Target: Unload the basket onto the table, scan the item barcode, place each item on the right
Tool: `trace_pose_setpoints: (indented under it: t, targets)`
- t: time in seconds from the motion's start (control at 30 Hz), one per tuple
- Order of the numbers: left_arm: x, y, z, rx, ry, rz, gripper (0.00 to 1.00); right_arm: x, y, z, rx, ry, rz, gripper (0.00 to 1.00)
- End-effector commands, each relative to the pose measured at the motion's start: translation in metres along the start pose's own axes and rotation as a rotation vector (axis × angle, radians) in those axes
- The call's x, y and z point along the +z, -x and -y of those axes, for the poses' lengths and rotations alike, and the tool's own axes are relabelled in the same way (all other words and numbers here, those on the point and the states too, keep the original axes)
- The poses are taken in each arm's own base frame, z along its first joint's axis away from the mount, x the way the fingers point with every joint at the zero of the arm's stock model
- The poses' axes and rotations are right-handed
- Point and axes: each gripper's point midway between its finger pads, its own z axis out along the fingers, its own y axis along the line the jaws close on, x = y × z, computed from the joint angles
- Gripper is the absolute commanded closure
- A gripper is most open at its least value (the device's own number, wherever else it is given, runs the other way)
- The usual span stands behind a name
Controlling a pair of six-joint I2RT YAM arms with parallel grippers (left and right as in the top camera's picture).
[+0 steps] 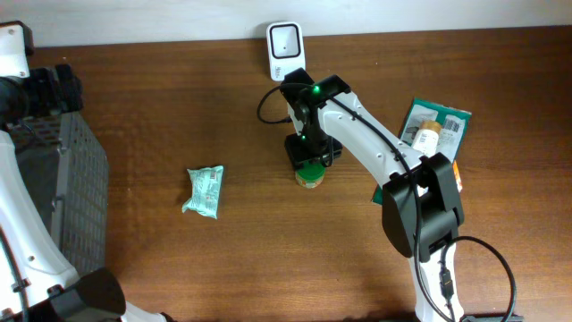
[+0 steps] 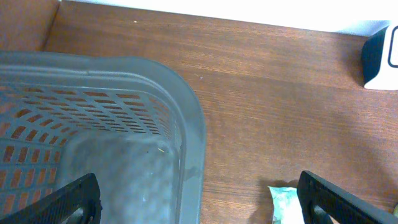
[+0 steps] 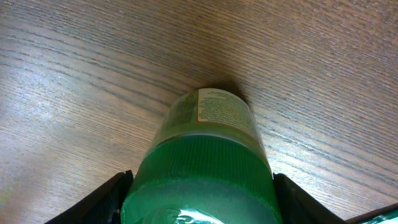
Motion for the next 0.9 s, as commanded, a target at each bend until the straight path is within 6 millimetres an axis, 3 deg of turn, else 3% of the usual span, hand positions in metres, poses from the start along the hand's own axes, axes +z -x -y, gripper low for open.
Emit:
trace_pose_setpoints:
  t: [0.0, 0.1, 0.2, 0.37, 0.53, 0.63, 0.87]
  targets:
    - [0.0, 0.0, 0.0, -0.013, -0.007, 0.002, 0.01, 0.004, 0.0, -0.001, -0.008, -0.008, -0.01, 0.41]
    - [0.0, 0.0, 0.0, -0.013, -0.007, 0.002, 0.01, -0.017, 0.004, -0.004, -0.014, -0.005, 0.0, 0.41]
    - [0.0, 0.0, 0.0, -0.013, -0.007, 0.002, 0.01, -0.05, 0.012, -0.013, -0.068, 0.025, 0.045, 0.41]
    - [0.0, 0.0, 0.0, -0.013, -0.007, 0.002, 0.01, -0.103, 0.02, -0.068, -0.378, 0.309, 0.16, 0.41]
    - [0.0, 0.0, 0.0, -0.013, -0.007, 0.002, 0.01, -0.147, 0.005, -0.11, -0.644, 0.624, 0.255, 0.41]
    - [0.0, 0.0, 0.0, -0.012, -0.007, 0.003, 0.01, -0.167, -0.002, -0.113, -0.69, 0.764, 0.293, 0.41]
    - [0.0, 0.0, 0.0, -0.013, -0.007, 0.002, 0.01, -0.173, 0.002, -0.094, -0.627, 0.794, 0.302, 0.46]
